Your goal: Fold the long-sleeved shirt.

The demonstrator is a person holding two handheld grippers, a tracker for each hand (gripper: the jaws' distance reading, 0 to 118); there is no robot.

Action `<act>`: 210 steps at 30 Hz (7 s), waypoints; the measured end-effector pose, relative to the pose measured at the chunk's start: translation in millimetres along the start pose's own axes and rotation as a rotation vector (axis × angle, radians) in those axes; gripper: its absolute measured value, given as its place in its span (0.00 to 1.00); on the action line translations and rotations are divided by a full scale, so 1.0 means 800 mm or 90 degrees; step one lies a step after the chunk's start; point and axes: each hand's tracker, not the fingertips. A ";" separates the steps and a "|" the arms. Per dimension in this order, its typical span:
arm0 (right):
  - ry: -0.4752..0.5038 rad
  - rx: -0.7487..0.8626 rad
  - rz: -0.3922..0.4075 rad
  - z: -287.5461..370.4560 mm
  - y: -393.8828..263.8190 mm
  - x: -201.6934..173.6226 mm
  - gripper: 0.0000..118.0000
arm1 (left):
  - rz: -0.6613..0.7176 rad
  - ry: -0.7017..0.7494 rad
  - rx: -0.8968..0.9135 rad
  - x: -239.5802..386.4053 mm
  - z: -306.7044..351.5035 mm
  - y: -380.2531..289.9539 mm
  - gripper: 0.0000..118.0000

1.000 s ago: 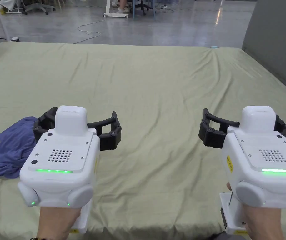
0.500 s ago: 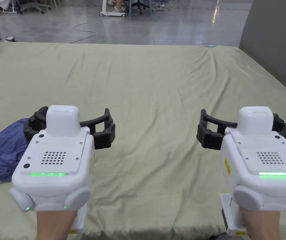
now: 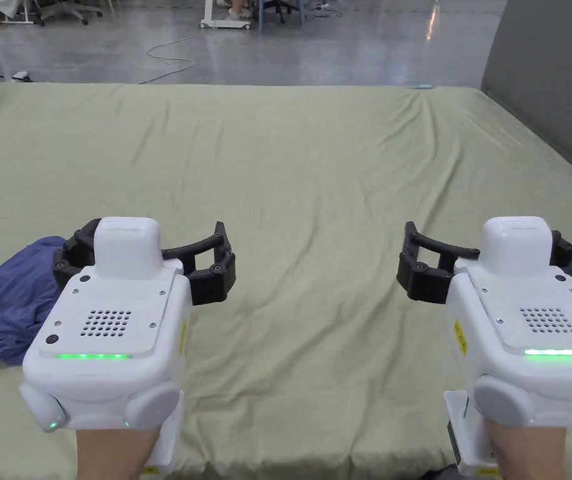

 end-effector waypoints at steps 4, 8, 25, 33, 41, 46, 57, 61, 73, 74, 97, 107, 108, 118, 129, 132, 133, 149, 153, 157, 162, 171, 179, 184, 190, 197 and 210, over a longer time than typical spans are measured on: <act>-0.003 0.005 -0.007 0.001 -0.002 0.001 1.00 | -0.010 0.011 0.006 0.003 0.003 -0.002 1.00; 0.005 0.003 0.000 0.001 -0.002 0.000 1.00 | -0.024 0.005 0.005 0.005 0.002 -0.005 1.00; 0.021 -0.014 -0.002 0.004 0.007 -0.013 0.00 | -0.001 0.045 -0.016 -0.022 0.024 0.004 0.00; 0.220 0.020 0.005 -0.018 0.027 -0.161 0.00 | 0.035 0.261 -0.035 -0.135 0.085 0.004 0.00; 0.332 0.015 0.002 -0.020 0.030 -0.254 0.00 | 0.025 0.352 -0.064 -0.180 0.117 0.005 0.00; 0.345 0.003 0.008 -0.028 0.023 -0.260 0.00 | 0.080 0.339 -0.186 -0.200 0.085 -0.004 0.00; 0.334 -0.052 0.019 -0.054 -0.006 -0.265 0.00 | 0.166 0.239 -0.438 -0.294 -0.145 -0.085 1.00; 0.325 -0.062 0.059 -0.059 -0.014 -0.278 0.00 | 0.140 0.248 -0.564 -0.319 -0.210 -0.152 1.00; 0.321 -0.069 0.046 -0.073 -0.012 -0.270 0.00 | 0.206 0.179 -0.459 -0.317 -0.210 -0.122 0.01; 0.319 -0.069 0.042 -0.073 -0.012 -0.266 0.00 | 0.217 0.156 -0.433 -0.313 -0.210 -0.108 0.01; -0.058 -0.081 -0.026 -0.020 0.005 0.054 0.00 | 0.168 -0.444 -0.556 0.310 -0.244 -0.116 0.01; 0.008 -0.123 -0.042 -0.023 0.004 0.037 0.00 | 0.114 -0.323 -0.367 0.196 -0.187 -0.055 0.99; 0.010 -0.124 -0.040 -0.024 0.004 0.030 0.00 | 0.081 -0.284 -0.351 0.176 -0.171 -0.053 0.99; 0.030 -0.155 -0.019 -0.025 -0.018 -0.017 0.00 | 0.138 -0.035 -0.274 -0.010 -0.010 -0.079 0.01; 0.047 -0.166 -0.015 -0.021 -0.017 -0.034 0.00 | 0.142 -0.056 -0.320 -0.033 -0.029 -0.073 0.00; 0.051 -0.171 -0.007 -0.023 -0.021 -0.031 0.00 | 0.154 -0.076 -0.335 -0.034 -0.066 -0.054 0.00; 0.050 -0.173 -0.005 -0.024 -0.022 -0.030 0.00 | 0.142 -0.100 -0.365 -0.032 -0.083 -0.050 0.00; 0.021 -0.255 -0.025 -0.068 -0.064 -0.002 0.00 | -0.035 -0.109 -0.662 0.049 -0.236 -0.195 0.73; 0.049 -0.344 -0.032 -0.114 -0.090 0.012 0.66 | -0.009 -0.136 -0.599 0.024 -0.220 -0.159 0.02; 0.051 -0.433 -0.025 -0.191 -0.126 0.022 0.92 | -0.036 -0.140 -0.592 0.026 -0.206 -0.147 0.02; 0.101 -0.560 0.018 -0.272 -0.171 0.023 0.77 | -0.006 -0.149 -0.587 0.029 -0.198 -0.139 0.02; 0.146 -0.492 -0.056 -0.257 -0.146 0.016 0.10 | 0.034 -0.175 -0.509 0.012 -0.181 -0.097 0.02; 0.183 -0.287 -0.106 -0.236 0.059 0.015 0.10 | 0.047 -0.183 -0.304 -0.021 -0.196 0.101 0.02; 0.180 -0.207 -0.078 -0.249 0.205 -0.012 0.10 | 0.066 -0.178 -0.193 -0.042 -0.220 0.252 0.02; 0.159 -0.189 -0.115 -0.304 0.339 -0.030 0.10 | 0.094 -0.113 -0.174 -0.069 -0.266 0.372 0.02; 0.136 -0.163 -0.144 -0.324 0.399 -0.020 0.10 | 0.084 -0.122 -0.145 -0.067 -0.289 0.425 0.02; 0.114 -0.332 -0.131 -0.431 0.172 -0.032 0.10 | 0.078 -0.122 -0.341 -0.039 -0.411 0.183 0.02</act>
